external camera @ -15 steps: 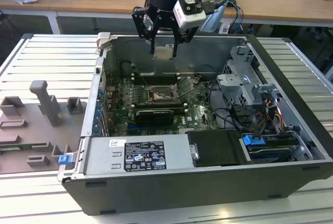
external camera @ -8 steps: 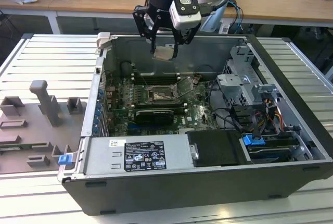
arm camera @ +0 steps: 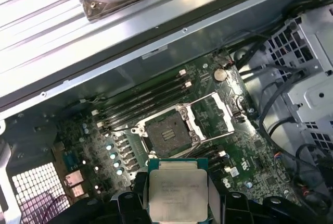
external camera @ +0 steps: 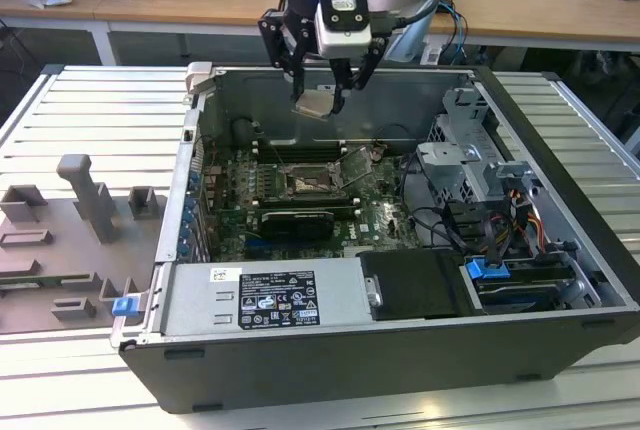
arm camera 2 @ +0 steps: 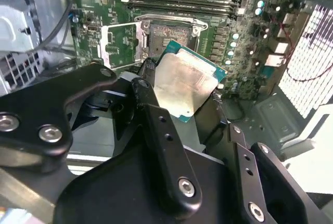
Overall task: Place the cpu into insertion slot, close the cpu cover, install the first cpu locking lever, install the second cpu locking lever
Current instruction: 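Place the cpu into insertion slot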
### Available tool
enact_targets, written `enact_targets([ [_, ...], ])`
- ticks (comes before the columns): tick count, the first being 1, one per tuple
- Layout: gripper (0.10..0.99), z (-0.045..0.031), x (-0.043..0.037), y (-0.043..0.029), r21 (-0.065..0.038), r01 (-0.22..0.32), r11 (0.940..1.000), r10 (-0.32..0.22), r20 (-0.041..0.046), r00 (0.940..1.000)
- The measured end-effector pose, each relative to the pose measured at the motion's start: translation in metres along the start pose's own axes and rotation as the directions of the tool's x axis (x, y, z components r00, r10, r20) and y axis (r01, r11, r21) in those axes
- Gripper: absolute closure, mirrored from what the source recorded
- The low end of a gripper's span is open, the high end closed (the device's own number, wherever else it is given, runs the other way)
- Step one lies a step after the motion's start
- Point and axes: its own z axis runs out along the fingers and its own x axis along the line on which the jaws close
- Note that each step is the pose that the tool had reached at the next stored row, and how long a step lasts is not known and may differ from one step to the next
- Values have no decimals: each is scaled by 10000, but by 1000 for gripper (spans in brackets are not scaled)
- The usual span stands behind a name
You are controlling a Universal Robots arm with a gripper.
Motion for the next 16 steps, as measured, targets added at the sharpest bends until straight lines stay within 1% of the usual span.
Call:
enact_targets([
  [2,545,4,-1,0,-8,-357,9994,357,32,9994],
  [5,545,13,-2,0,-20,-887,9961,887,79,9960],
  [6,545,17,-2,0,-27,-1129,9936,1129,100,9936],
  [8,545,24,-4,0,-36,-1398,9902,1398,124,9901],
  [10,545,43,-5,-2,-48,-1807,9835,1808,160,9834],
  [12,545,69,-9,-3,-61,-2219,9751,2219,197,9749],
  [14,545,81,-11,-2,-66,-2365,9716,2366,209,9714],
  [16,545,91,-21,2,-66,-2398,9708,2399,213,9706],
])
